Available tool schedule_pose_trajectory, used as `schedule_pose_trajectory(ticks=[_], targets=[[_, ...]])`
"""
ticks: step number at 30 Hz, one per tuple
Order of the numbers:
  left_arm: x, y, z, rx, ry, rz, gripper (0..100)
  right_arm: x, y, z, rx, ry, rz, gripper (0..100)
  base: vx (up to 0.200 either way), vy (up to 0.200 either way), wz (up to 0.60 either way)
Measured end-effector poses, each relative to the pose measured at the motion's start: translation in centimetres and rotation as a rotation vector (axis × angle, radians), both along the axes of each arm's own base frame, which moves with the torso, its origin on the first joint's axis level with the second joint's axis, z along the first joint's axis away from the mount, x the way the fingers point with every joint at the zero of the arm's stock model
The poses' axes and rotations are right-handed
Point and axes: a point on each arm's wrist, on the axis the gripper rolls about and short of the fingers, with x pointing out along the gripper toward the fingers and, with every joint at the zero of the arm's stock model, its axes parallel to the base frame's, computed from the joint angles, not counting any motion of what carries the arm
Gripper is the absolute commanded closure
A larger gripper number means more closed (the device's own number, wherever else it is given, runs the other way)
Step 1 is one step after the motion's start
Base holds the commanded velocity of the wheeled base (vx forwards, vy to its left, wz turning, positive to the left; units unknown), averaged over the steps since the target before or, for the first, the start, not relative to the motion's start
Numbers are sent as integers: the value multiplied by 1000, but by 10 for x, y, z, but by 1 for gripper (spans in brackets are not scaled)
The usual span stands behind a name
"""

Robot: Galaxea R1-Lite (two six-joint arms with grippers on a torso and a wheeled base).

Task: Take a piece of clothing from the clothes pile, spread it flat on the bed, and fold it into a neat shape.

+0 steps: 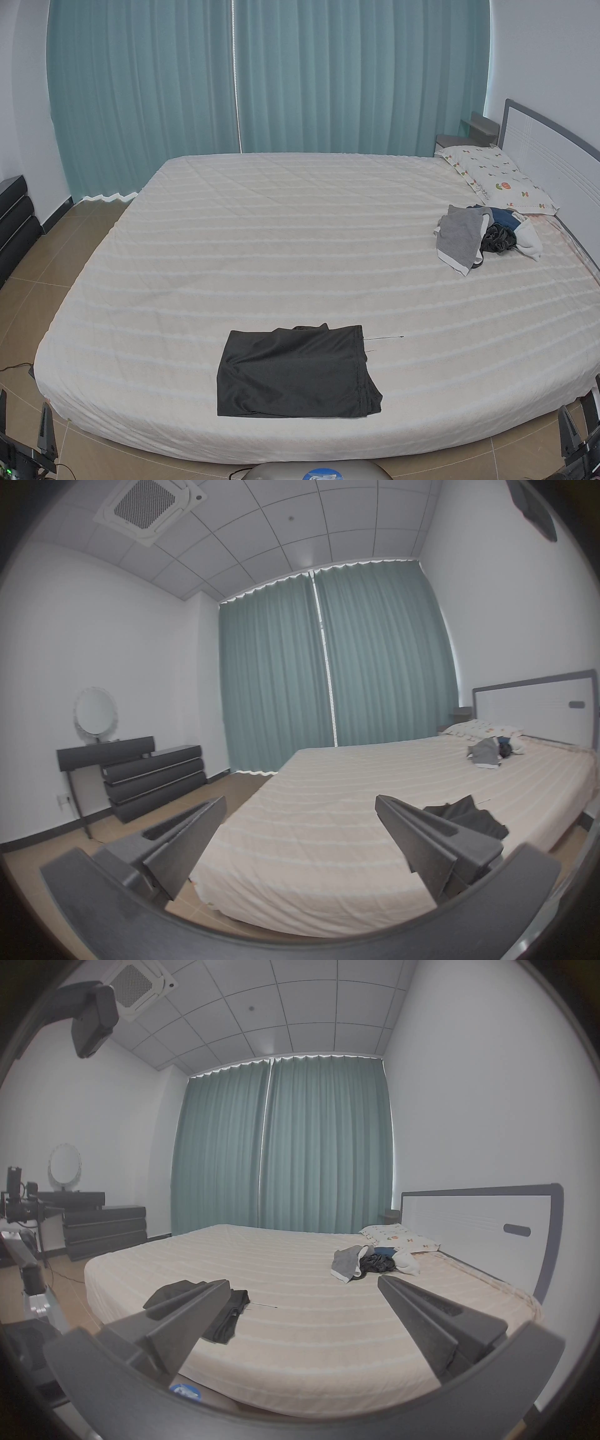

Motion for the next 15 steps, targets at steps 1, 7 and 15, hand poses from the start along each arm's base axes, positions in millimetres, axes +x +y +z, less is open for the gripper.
schedule_pose_trajectory(ticks=[1, 7, 15], targets=[[0, 0, 0, -8, -2, -18, 0, 0, 0, 0, 9, 1, 4, 0, 0, 0, 0], [0, -2, -1, -23, -2, -95, 0, 0, 0, 0, 52, 6, 11, 0, 0, 0, 0], [1, -6, -6, -82, 42, -270, 0, 0, -2, 0, 45, 2, -102, 0, 0, 0, 0]])
